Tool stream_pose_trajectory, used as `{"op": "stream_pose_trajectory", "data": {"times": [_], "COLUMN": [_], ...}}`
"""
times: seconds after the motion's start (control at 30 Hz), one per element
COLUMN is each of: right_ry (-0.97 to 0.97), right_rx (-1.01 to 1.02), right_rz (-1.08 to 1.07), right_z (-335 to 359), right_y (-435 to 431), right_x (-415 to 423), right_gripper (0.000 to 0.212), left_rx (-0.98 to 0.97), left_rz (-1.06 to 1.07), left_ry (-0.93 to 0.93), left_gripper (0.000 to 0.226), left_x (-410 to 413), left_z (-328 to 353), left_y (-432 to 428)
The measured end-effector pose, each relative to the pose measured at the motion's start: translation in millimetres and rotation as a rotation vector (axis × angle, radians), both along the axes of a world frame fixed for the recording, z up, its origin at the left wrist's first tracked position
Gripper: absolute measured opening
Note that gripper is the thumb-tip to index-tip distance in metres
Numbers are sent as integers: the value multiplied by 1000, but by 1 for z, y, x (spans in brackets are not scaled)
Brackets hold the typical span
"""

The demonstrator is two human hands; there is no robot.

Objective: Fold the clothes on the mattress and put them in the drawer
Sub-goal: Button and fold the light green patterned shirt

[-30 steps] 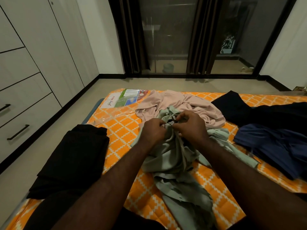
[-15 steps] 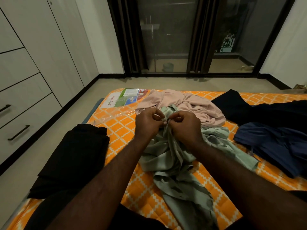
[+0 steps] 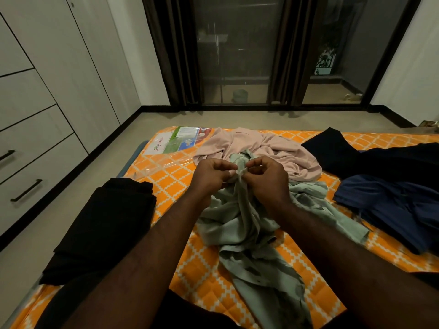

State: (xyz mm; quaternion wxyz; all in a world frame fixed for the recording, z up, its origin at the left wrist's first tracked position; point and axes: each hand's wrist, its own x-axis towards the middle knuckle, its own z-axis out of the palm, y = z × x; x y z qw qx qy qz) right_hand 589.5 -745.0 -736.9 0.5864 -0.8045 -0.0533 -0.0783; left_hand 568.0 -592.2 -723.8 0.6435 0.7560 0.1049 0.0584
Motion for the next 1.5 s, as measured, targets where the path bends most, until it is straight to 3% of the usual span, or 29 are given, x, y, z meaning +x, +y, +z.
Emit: {"op": "stream_pose_trajectory", "data": {"times": [0.23,0.77,1.0,1.2,1.5], "right_ry": [13,167,209,217,205], "right_rx": [16,323,389,390,368], "right_rz": [8,143,197,204,209], "right_z": [-1,8,8,5,2], "right_y": [-1,-1,-4,-4,-3], "right_x": [0,-9,-10,-6,-3], "right_gripper": [26,36,31,34,37], "left_rx": [-29,-32,-239,-418,-271], "left_rz": [-55,-5,10,-121,-25], "left_ry": [2,-39,114,222,187], "left_gripper": [16,15,36,13,17], "left_x": [1,0,0,-1,-1], "left_z": [-1,-7,-7,-10,-12], "left_y": [0,-3,2,3,3]}}
